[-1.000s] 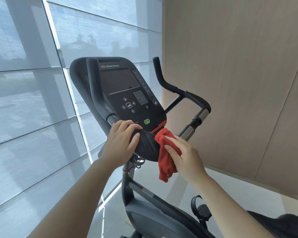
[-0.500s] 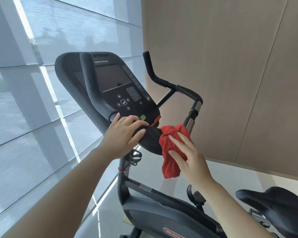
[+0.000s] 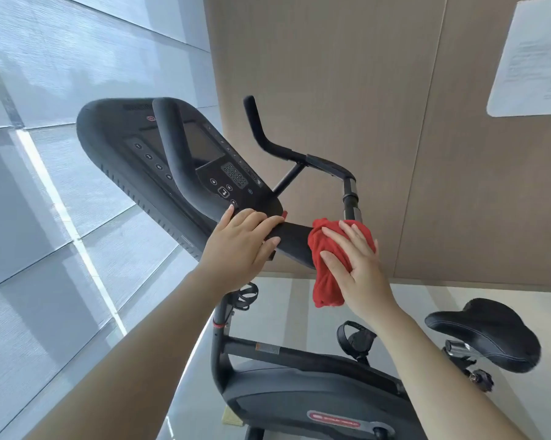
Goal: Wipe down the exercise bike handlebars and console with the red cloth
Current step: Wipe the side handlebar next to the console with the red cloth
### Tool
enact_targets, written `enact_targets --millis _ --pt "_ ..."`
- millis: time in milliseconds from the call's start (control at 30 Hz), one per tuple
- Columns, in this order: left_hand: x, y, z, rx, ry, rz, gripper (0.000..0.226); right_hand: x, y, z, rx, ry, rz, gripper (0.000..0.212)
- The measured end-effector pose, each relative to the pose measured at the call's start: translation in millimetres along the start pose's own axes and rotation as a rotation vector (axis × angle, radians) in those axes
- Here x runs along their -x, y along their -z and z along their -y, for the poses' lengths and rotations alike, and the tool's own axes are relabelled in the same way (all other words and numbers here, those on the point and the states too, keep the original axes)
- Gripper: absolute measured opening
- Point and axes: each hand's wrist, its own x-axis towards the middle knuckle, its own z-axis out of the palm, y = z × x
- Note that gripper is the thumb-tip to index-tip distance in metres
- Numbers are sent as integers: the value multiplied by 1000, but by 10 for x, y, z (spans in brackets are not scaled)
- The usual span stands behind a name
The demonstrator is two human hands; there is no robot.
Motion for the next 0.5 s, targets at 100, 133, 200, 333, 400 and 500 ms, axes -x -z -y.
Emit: enact_targets --millis 100,133,200,333,400,500 --pt "-9 -39 6 12 -7 -44 50 -4 40 83 4 -98 81 42" --pt "-6 -50 8 16 -8 -60 50 -12 56 100 13 -111 102 44" --pt "-2 -76 9 21 -11 -91 48 -30 89 113 22 -103 99 46" --pt "-2 -138 1 48 3 -140 46 -30 113 97 -116 -57 41 37" --pt "-7 -151 -5 67 16 -162 45 -14 121 95 -185 -35 4 33" --pt "-2 -174 -4 76 9 -182 45 -4 155 84 -276 -38 -41 16"
